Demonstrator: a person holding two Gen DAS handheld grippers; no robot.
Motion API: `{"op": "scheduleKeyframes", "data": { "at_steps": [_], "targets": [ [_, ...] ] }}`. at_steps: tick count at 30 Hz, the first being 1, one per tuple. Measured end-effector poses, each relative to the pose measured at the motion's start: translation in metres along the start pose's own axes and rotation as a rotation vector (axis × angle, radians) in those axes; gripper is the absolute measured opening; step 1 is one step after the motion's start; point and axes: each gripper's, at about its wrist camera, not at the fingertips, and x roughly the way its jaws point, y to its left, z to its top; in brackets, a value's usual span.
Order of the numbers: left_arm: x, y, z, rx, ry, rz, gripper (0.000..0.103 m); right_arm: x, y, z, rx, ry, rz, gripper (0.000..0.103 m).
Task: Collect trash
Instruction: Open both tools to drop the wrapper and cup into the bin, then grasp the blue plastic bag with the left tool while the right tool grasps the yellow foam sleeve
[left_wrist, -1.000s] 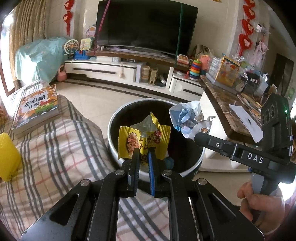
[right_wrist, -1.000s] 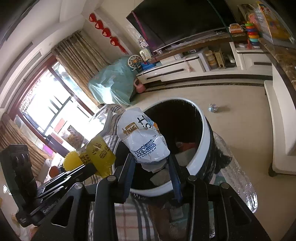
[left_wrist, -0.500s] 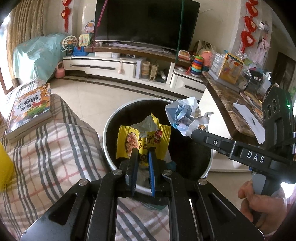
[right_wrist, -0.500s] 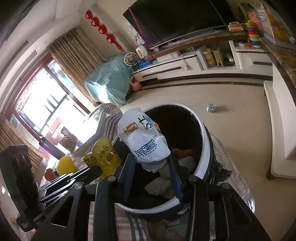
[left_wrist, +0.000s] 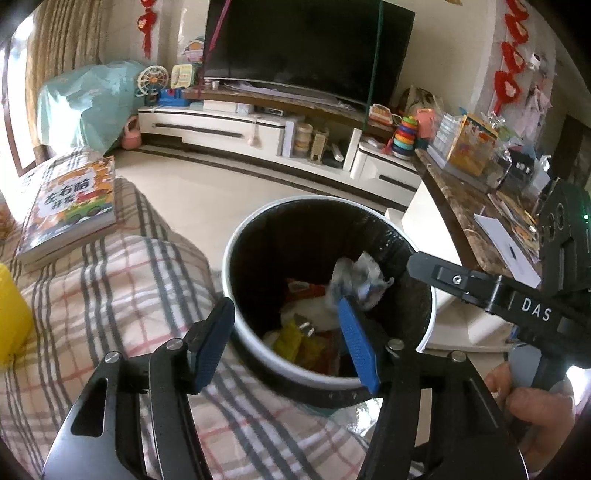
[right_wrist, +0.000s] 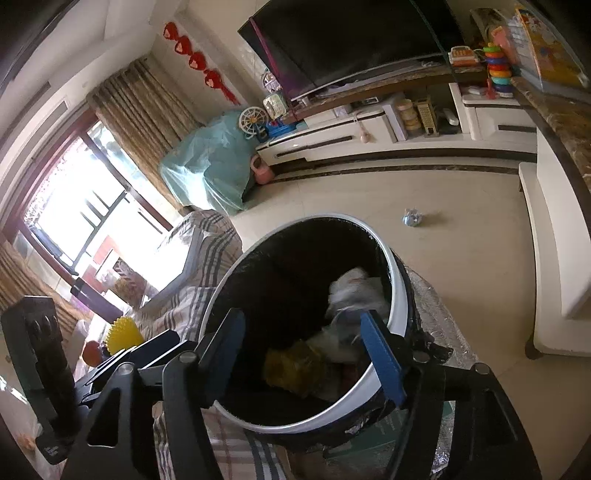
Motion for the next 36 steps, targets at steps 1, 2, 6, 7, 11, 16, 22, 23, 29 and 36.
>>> {"op": "scheduleKeyframes", "data": {
  "at_steps": [1, 2, 6, 7, 11, 16, 22, 23, 29, 36],
  "targets": [
    [-0.003, 0.002, -0.002, -0.005, -0.005, 0.002, 0.060, -0.002, 0.002, 0.000, -0.002, -0.005, -0.002, 0.069],
    [-0.007, 0.005, -0.005, -0.013, -0.009, 0.006, 0.061, -0.004, 0.004, -0.001, -0.006, -0.010, -0.001, 0.071],
    [-0.023, 0.021, -0.023, -0.059, -0.015, 0.022, 0.064, -0.009, 0.018, -0.007, -0.032, -0.031, 0.012, 0.083],
    [-0.026, 0.027, -0.027, -0.073, -0.015, 0.027, 0.065, -0.010, 0.022, -0.009, -0.038, -0.032, 0.018, 0.085],
    [-0.042, 0.048, -0.044, -0.136, -0.015, 0.040, 0.065, -0.006, 0.041, -0.019, -0.070, -0.021, 0.053, 0.086],
    [-0.065, 0.079, -0.065, -0.202, -0.032, 0.080, 0.065, 0.004, 0.062, -0.034, -0.092, 0.023, 0.084, 0.087],
    [-0.088, 0.112, -0.087, -0.274, -0.043, 0.121, 0.066, 0.014, 0.089, -0.053, -0.138, 0.060, 0.123, 0.088],
    [-0.091, 0.117, -0.090, -0.285, -0.045, 0.129, 0.066, 0.016, 0.095, -0.057, -0.147, 0.068, 0.131, 0.089],
    [-0.110, 0.144, -0.111, -0.334, -0.053, 0.167, 0.066, 0.025, 0.119, -0.073, -0.169, 0.099, 0.165, 0.089],
    [-0.125, 0.164, -0.129, -0.386, -0.057, 0.199, 0.066, 0.031, 0.142, -0.090, -0.193, 0.122, 0.187, 0.089]
  ]
}}
